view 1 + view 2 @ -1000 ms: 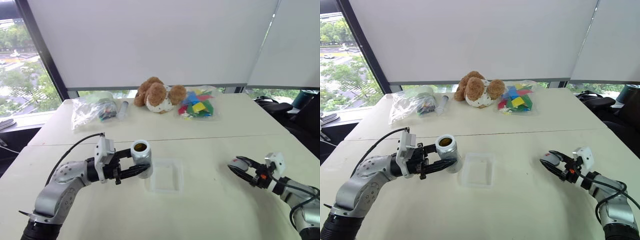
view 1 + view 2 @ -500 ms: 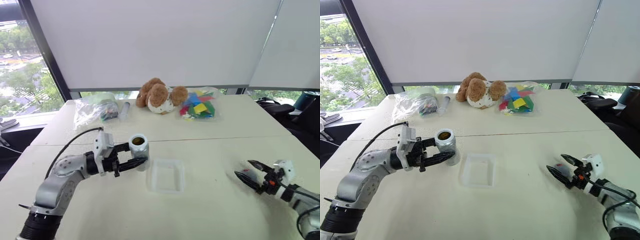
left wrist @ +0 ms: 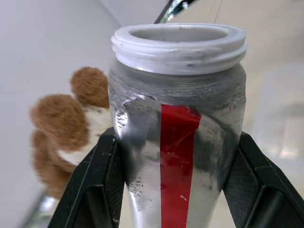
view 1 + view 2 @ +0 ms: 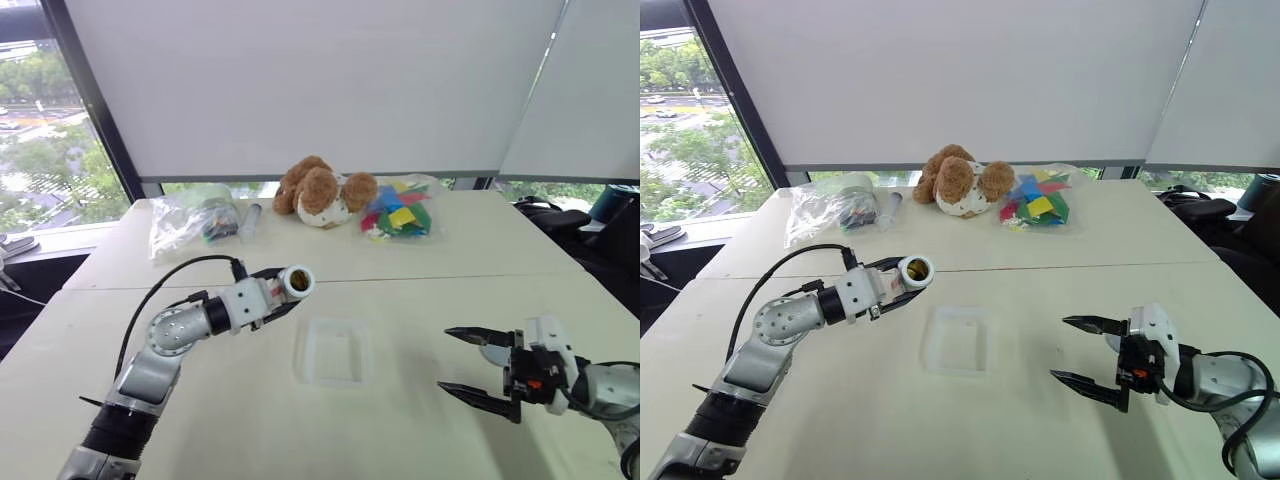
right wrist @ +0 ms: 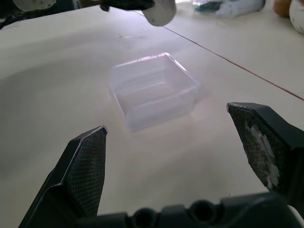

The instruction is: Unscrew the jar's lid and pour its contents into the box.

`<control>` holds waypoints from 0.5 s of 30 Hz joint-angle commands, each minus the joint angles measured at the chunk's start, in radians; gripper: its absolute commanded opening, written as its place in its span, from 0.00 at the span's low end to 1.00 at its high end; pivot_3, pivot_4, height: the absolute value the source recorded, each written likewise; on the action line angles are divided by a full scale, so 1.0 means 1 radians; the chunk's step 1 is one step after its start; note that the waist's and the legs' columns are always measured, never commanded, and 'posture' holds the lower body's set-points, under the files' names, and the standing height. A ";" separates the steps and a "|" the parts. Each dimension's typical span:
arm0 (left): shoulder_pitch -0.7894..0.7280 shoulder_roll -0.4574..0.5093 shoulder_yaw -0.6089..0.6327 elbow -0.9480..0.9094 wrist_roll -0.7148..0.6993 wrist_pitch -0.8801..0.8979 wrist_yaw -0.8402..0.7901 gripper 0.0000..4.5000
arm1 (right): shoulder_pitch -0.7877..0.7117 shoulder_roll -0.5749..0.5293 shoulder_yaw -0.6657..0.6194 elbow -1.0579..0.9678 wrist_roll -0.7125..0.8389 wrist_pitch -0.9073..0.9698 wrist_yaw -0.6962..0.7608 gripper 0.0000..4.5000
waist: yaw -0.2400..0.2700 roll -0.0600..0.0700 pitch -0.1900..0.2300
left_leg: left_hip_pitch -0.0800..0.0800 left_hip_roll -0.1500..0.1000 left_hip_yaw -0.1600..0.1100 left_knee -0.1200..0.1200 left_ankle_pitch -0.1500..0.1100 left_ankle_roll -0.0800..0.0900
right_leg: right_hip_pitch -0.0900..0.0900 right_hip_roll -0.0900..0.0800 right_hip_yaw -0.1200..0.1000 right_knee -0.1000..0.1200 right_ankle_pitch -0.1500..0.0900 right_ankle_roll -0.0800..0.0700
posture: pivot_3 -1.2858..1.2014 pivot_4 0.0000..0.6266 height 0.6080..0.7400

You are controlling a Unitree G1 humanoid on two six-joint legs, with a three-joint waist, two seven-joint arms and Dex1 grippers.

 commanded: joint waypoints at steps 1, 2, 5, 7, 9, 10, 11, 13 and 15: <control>-0.045 0.017 -0.034 0.049 0.192 -0.164 0.149 0.47 | -0.029 0.016 0.018 -0.055 -0.001 -0.003 -0.020 0.98 | 0.002 0.000 0.000 | 0.000 0.000 0.000 0.000 0.000 0.000 | 0.000 0.000 0.000 0.000 0.000 0.000 | 0.52 0.24 1.00; -0.059 0.023 -0.049 0.072 0.264 -0.200 0.205 0.47 | -0.036 0.020 0.027 -0.061 -0.003 0.000 -0.026 0.98 | 0.003 0.000 0.000 | 0.000 0.000 0.000 0.000 0.000 0.000 | 0.000 0.000 0.000 0.000 0.000 0.000 | 0.52 0.24 1.00; -0.103 0.026 -0.097 0.138 0.475 -0.274 0.398 0.47 | -0.059 0.037 0.054 -0.080 -0.005 0.015 -0.052 0.98 | 0.004 -0.001 0.000 | 0.000 -0.001 0.000 0.000 0.000 0.000 | 0.000 0.000 0.000 0.000 0.000 0.000 | 0.52 0.24 1.00; -0.132 0.034 -0.149 0.158 0.670 -0.302 0.584 0.47 | -0.070 0.045 0.064 -0.087 -0.005 0.027 -0.066 0.98 | 0.003 -0.001 0.000 | 0.000 -0.001 -0.001 0.000 0.000 0.000 | 0.000 0.000 -0.001 0.000 0.001 0.001 | 0.52 0.24 1.00; -0.156 0.050 -0.195 0.173 0.805 -0.322 0.730 0.47 | -0.069 0.044 0.066 -0.092 -0.004 0.036 -0.074 0.98 | 0.001 -0.001 0.000 | -0.001 -0.001 0.000 0.000 0.000 0.000 | 0.000 0.000 -0.001 0.000 0.002 0.004 | 0.52 0.24 1.00; -0.173 0.058 -0.220 0.180 0.872 -0.320 0.801 0.47 | -0.067 0.044 0.066 -0.094 -0.004 0.038 -0.078 0.98 | 0.001 -0.001 0.000 | -0.001 -0.001 0.000 0.000 0.000 0.000 | 0.000 0.000 0.000 0.000 0.002 0.004 | 0.52 0.24 1.00; -0.186 0.066 -0.243 0.176 0.947 -0.301 0.887 0.47 | -0.064 0.044 0.066 -0.096 -0.003 0.041 -0.081 0.98 | 0.001 -0.001 0.000 | -0.001 -0.001 -0.001 0.000 0.000 0.000 | 0.000 0.000 -0.001 0.000 0.002 0.004 | 0.52 0.24 1.00; -0.220 0.078 -0.297 0.190 1.076 -0.259 1.017 0.47 | -0.056 0.045 0.064 -0.102 -0.003 0.046 -0.090 0.98 | 0.001 -0.001 0.001 | -0.001 -0.001 0.000 0.000 0.000 0.000 | 0.000 0.000 -0.001 0.000 0.002 0.005 | 0.52 0.24 1.00; -0.251 0.083 -0.347 0.224 1.179 -0.202 1.126 0.47 | -0.051 0.048 0.064 -0.108 -0.003 0.050 -0.099 0.98 | 0.001 -0.001 0.001 | -0.001 -0.001 0.000 0.000 0.000 0.000 | 0.000 0.000 -0.001 0.000 0.003 0.005 | 0.52 0.24 1.00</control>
